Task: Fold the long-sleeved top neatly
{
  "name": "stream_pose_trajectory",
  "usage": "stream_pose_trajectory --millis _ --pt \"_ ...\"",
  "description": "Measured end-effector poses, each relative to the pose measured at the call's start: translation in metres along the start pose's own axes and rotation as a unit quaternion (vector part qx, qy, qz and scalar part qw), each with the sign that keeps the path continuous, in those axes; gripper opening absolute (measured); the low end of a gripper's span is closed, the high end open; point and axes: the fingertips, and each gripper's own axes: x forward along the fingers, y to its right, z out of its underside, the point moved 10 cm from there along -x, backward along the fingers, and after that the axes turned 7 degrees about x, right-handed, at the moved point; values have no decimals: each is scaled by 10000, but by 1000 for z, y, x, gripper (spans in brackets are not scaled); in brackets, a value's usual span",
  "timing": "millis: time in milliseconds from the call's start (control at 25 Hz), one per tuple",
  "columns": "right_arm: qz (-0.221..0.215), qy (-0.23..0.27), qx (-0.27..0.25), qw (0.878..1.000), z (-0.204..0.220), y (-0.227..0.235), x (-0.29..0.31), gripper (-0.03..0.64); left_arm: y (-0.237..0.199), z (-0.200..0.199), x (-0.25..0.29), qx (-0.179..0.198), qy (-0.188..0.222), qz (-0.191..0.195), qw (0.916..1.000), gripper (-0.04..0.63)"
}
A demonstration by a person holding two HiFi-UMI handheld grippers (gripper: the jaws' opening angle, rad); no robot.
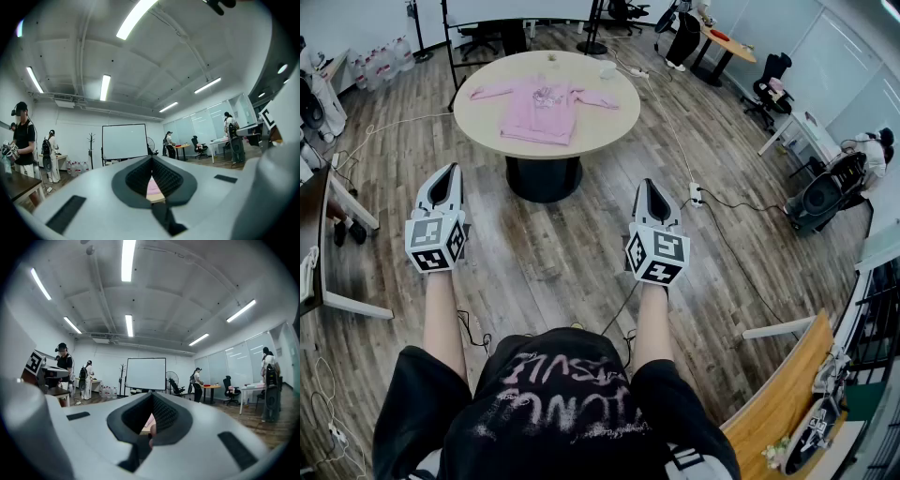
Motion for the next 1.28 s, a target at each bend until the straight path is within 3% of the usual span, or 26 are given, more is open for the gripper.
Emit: stream_pose_trajectory --millis 1280 --pt "-161 -45 116 9998 12 -43 10 5 -22 12 -4 -19 32 85 10000 9"
